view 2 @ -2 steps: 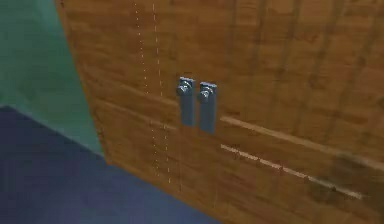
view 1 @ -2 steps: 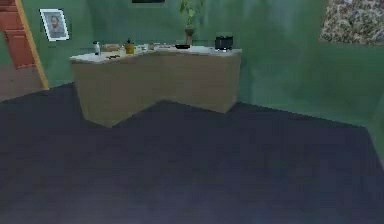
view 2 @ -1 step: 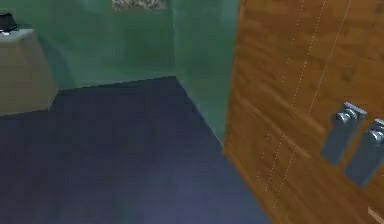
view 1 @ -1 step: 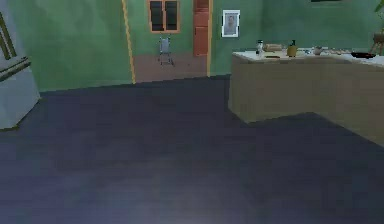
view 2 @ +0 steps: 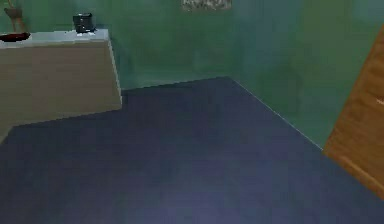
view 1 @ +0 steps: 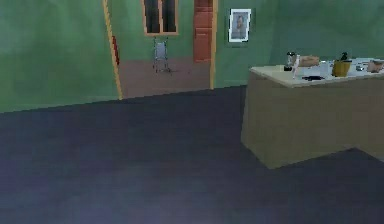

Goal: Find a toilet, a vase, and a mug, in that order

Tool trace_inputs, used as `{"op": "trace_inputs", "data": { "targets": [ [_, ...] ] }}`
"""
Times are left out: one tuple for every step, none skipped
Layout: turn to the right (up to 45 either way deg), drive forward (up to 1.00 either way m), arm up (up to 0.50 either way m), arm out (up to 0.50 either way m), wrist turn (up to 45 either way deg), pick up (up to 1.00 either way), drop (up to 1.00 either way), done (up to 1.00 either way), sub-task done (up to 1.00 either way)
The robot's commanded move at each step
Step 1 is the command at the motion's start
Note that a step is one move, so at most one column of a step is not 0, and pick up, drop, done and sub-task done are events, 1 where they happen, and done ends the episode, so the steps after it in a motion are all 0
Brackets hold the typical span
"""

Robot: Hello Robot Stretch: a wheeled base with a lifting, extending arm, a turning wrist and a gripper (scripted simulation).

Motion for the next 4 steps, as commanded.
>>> {"op": "trace_inputs", "data": {
  "targets": [
    [0.0, 1.00, 0.00, 0.00, 0.0, 0.00, 0.00, 0.00, 0.00],
    [0.0, 1.00, 0.00, 0.00, 0.0, 0.00, 0.00, 0.00, 0.00],
    [0.0, 1.00, 0.00, 0.00, 0.0, 0.00, 0.00, 0.00, 0.00],
    [0.0, 1.00, 0.00, 0.00, 0.0, 0.00, 0.00, 0.00, 0.00]
  ]
}}
